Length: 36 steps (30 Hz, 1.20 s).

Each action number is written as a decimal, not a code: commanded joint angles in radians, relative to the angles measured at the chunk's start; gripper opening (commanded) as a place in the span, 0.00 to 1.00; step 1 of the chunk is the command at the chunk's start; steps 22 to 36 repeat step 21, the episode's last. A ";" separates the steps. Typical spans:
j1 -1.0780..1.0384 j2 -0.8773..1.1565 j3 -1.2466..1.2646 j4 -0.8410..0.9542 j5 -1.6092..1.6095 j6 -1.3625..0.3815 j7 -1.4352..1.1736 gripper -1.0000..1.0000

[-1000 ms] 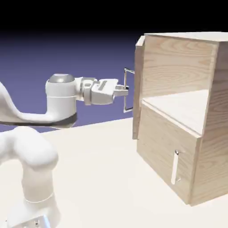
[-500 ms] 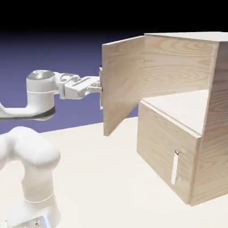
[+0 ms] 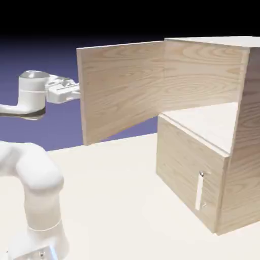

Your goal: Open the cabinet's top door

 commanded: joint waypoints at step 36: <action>-0.741 0.006 0.528 0.704 0.221 -0.467 -0.071 0.00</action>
